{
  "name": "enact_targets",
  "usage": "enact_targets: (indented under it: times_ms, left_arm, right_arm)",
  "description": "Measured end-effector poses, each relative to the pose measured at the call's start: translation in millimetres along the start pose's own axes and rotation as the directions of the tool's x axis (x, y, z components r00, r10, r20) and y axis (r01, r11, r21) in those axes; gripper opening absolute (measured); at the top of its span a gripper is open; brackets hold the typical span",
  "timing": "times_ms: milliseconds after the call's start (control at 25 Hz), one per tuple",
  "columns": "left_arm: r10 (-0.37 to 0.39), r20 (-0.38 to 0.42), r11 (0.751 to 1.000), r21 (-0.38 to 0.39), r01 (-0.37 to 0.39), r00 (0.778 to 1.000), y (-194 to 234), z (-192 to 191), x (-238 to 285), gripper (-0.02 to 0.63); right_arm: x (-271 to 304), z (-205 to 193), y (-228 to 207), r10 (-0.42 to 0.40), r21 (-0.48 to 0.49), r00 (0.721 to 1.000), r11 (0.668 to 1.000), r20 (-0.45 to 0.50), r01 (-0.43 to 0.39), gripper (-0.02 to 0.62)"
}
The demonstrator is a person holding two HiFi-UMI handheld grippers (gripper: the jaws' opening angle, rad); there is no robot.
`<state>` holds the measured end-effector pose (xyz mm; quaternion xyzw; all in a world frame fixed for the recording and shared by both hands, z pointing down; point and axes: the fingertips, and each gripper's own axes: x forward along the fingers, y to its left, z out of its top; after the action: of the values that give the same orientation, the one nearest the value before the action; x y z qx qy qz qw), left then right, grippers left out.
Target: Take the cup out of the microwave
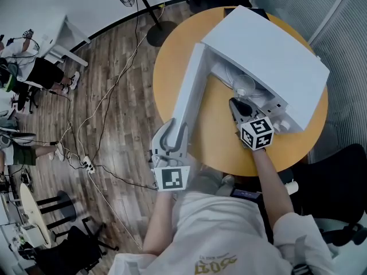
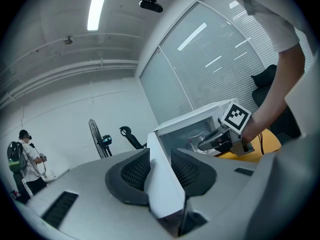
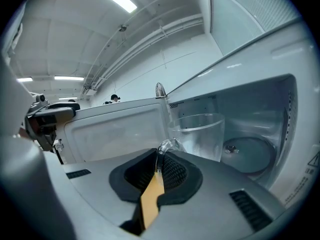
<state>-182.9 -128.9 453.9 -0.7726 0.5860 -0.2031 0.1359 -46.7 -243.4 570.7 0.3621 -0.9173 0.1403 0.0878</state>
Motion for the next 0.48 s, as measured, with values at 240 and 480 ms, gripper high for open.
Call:
enact_targets:
  times_ms: [240,480]
  left_arm:
    - [0.001,-0.002,1.0,-0.005,-0.001,1.0,-0.5,-0.4,-0.9,0.144]
    - [0.001,-0.004,1.0,-0.005,-0.001,1.0,1.3,0.1,-0.8,0.144]
  right_arm:
    - [-1.4,-17.6,23.0,0.065,-0.022,0.997,0.998,-0.036,-0.066,0.028]
    - [-3.3,-39.0,50.2,0.161,0.007,0.984,0.987,-0.072,-0.161,0.028]
